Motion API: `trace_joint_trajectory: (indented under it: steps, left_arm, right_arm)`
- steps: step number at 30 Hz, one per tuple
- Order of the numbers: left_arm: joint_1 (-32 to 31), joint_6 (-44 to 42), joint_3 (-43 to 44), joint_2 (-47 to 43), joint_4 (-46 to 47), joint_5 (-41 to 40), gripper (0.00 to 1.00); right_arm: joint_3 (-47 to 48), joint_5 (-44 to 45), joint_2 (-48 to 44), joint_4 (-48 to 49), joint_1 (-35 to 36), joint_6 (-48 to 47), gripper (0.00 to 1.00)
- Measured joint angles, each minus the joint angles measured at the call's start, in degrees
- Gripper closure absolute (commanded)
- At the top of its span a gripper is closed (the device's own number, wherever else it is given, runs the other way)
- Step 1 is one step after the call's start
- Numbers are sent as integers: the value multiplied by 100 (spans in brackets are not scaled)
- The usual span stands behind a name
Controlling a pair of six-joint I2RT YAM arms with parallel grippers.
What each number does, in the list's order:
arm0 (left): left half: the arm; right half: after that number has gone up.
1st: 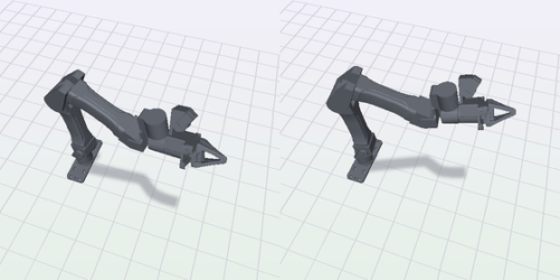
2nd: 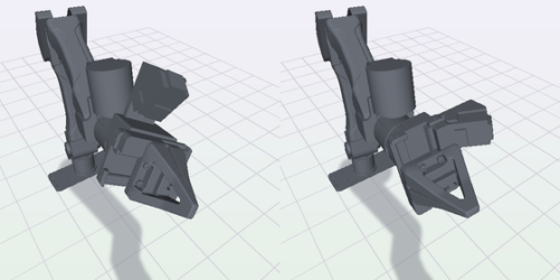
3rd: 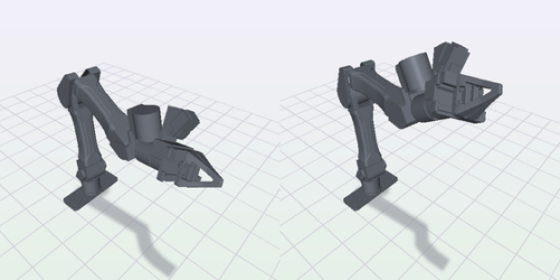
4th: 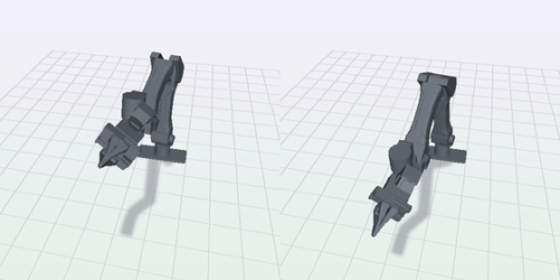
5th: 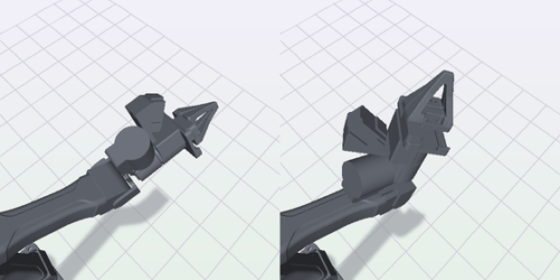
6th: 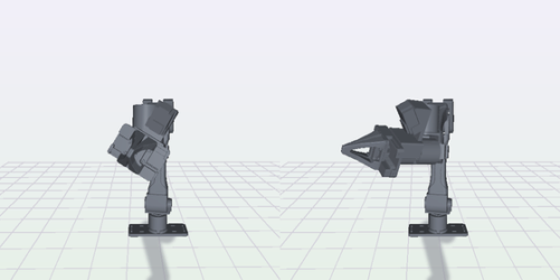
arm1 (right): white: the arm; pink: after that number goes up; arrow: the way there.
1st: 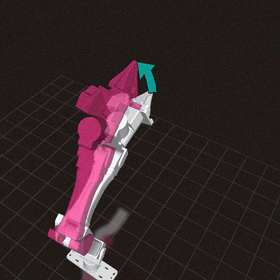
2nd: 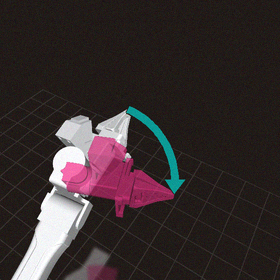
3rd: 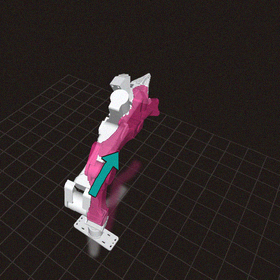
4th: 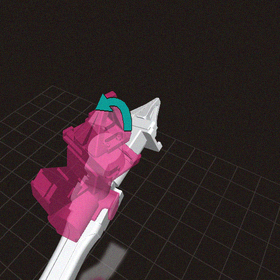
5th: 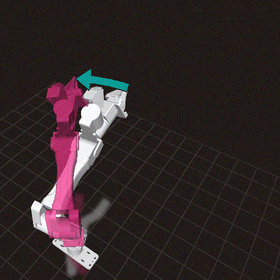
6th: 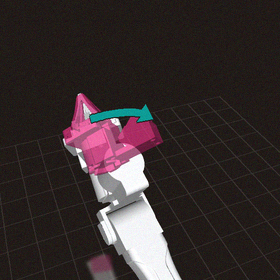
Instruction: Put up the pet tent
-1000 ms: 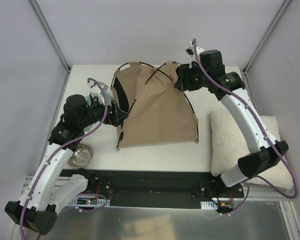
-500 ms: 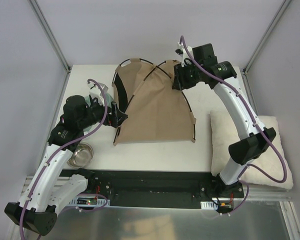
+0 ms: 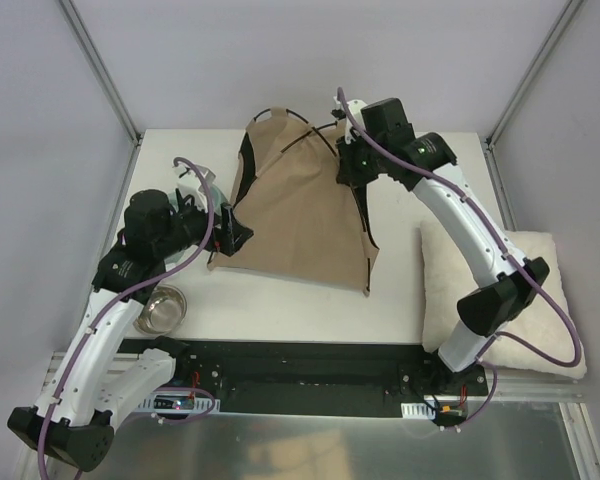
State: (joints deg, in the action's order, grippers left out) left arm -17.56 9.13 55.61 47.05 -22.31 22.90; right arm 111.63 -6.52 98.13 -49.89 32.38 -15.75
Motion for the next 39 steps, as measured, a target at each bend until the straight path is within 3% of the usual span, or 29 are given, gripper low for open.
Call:
trace_joint_trajectory:
  steps: [13, 27, 32, 35, 39]
  left_arm:
    - [0, 33, 660, -245, -109, -68, 11]
    - [0, 400, 721, -17, -111, 116, 13]
    - [0, 540, 544, 72, -96, 223, 13]
    - [0, 656, 396, 168, -63, 278, 13]
    - [-22, 920, 66, 264, 223, 396, 17]
  right_arm:
    - [-184, 1825, -1335, 433, 645, 964, 100]
    - [501, 4743, -358, 673, 1541, 3056, 99]
    - [1021, 5250, 343, 424, 1751, 3550, 73]
    - [1263, 5305, 765, 306, 1777, 3788, 62]
    - [1287, 5222, 973, 164, 1775, 3976, 40]
